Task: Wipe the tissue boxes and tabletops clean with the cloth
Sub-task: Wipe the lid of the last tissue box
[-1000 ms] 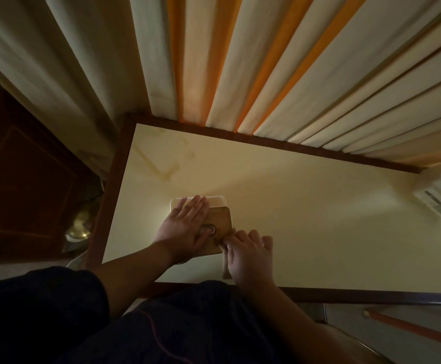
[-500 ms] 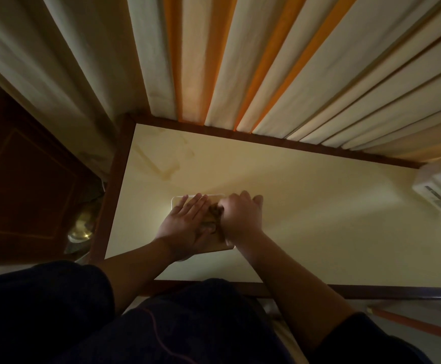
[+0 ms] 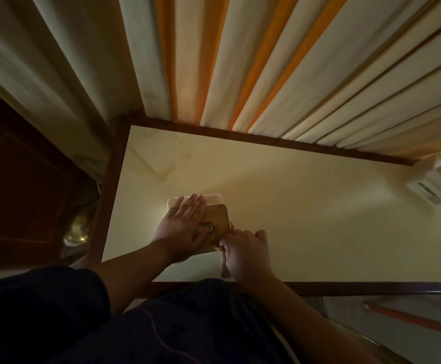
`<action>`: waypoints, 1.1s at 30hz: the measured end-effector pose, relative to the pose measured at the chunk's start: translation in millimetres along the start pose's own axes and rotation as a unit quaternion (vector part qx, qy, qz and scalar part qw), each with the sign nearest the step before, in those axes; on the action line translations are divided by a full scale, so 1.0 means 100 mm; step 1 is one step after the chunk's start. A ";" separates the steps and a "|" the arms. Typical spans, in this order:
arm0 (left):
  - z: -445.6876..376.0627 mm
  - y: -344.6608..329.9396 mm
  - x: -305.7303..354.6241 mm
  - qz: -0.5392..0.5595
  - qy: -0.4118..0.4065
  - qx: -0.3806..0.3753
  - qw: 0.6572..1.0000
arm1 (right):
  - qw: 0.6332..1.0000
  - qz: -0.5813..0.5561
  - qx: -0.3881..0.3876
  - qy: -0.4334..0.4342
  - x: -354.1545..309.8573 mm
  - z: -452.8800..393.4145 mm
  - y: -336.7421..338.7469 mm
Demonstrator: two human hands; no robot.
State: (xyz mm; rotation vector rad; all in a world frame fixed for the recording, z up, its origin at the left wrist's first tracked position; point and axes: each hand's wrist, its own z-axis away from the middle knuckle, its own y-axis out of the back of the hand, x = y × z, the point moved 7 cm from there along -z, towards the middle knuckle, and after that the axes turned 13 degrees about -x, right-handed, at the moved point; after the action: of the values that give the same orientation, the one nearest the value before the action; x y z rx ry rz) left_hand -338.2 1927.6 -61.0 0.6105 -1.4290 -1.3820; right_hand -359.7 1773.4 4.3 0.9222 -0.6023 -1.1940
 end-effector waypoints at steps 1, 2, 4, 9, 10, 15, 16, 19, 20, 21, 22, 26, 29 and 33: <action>0.00 0.00 0.01 0.000 -0.006 -0.003 1.000 | 0.999 0.016 -0.031 0.003 -0.02 -0.02 0.04; -0.01 -0.01 0.01 0.000 -0.011 -0.005 1.000 | 0.998 0.035 -0.055 0.008 -0.04 -0.05 0.07; -0.01 0.01 0.02 0.001 -0.019 -0.010 1.000 | 0.995 0.053 -0.082 0.001 -0.07 -0.14 0.14; 0.00 0.07 0.04 0.009 -0.029 -0.002 1.000 | 0.996 0.054 -0.062 -0.036 -0.09 -0.47 0.37; 0.01 0.07 0.05 0.014 -0.028 -0.001 1.000 | 0.996 0.055 -0.062 -0.044 -0.07 -0.53 0.41; -0.01 0.06 0.04 0.015 -0.020 -0.015 1.000 | 0.998 0.014 -0.025 -0.050 -0.07 -0.76 0.58; -0.01 0.06 0.04 0.018 -0.019 -0.017 1.000 | 0.999 0.011 -0.011 -0.047 -0.07 -0.76 0.56; 0.00 0.07 0.04 0.019 -0.023 -0.025 0.999 | 0.999 0.013 0.039 -0.030 -0.04 -0.61 0.34; 0.00 0.07 0.05 0.017 -0.025 -0.026 0.999 | 0.998 0.006 0.053 -0.026 -0.02 -0.52 0.27; -0.01 0.06 0.05 0.016 -0.028 -0.025 0.999 | 0.998 -0.004 0.064 -0.026 0.00 -0.41 0.20; -0.01 0.06 0.05 0.012 -0.030 -0.025 0.999 | 0.997 -0.015 0.069 -0.025 0.03 -0.32 0.13; -0.02 -0.02 0.04 -0.040 -0.024 -0.082 0.996 | 0.999 -0.018 0.045 0.014 0.05 -0.02 -0.04; -0.01 -0.08 0.04 -0.072 -0.017 -0.154 0.985 | 0.998 -0.023 -0.009 0.062 0.11 0.06 -0.06; -0.05 0.02 0.12 -0.132 -0.067 -0.218 0.965 | 0.996 -0.025 0.008 0.085 0.23 0.16 0.00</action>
State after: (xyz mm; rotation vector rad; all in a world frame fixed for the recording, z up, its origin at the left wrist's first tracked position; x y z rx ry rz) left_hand -337.6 1915.8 -56.7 0.4335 -1.1155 -1.9121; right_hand -365.9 1747.0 10.5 1.0464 -0.4547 -1.1436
